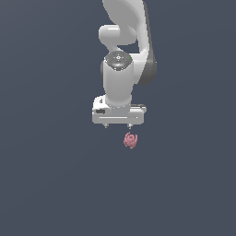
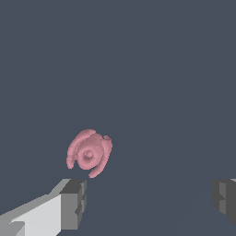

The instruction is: Pick up the object and move it to a goal position.

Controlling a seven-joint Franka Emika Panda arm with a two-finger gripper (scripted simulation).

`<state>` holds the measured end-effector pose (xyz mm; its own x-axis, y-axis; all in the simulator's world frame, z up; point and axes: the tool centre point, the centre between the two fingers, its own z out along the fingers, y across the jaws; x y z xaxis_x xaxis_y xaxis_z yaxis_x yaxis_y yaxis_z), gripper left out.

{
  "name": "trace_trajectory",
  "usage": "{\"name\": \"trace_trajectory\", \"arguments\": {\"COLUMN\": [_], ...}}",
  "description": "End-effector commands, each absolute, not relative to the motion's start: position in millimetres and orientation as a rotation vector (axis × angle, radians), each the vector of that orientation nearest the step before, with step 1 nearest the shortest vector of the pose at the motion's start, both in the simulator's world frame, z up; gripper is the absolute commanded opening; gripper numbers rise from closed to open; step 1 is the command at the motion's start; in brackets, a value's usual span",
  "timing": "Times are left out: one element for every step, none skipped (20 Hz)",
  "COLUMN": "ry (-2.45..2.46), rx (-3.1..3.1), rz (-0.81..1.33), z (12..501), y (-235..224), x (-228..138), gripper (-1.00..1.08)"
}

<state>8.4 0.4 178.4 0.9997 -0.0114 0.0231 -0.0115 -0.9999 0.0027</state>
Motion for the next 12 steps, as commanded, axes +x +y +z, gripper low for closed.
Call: {"name": "trace_trajectory", "arguments": {"ry": [-0.018,-0.018,-0.018,-0.018,-0.018,-0.018,-0.017,-0.016,-0.014,-0.013,-0.011,-0.01], "rx": [3.138,3.138,3.139,3.14,3.142,3.143,3.145,3.147,3.148,3.149,3.149,3.149], "rz": [0.036,0.036,0.036,0.036,0.036,0.036,0.036,0.036,0.036,0.036,0.036,0.036], "z": [178.4,178.3,178.2,177.8,177.5,177.0,176.6,176.3,176.2,176.2,176.3,176.4], "y": [0.4,0.2,-0.3,-1.1,-2.2,-3.6,-5.2,-6.7,-7.7,-8.5,-8.9,-8.9], "x": [8.4,8.4,8.6,8.8,9.1,9.4,9.8,10.2,10.4,10.5,10.6,10.6], "gripper": [1.0,1.0,1.0,1.0,1.0,1.0,1.0,1.0,1.0,1.0,1.0,1.0]}}
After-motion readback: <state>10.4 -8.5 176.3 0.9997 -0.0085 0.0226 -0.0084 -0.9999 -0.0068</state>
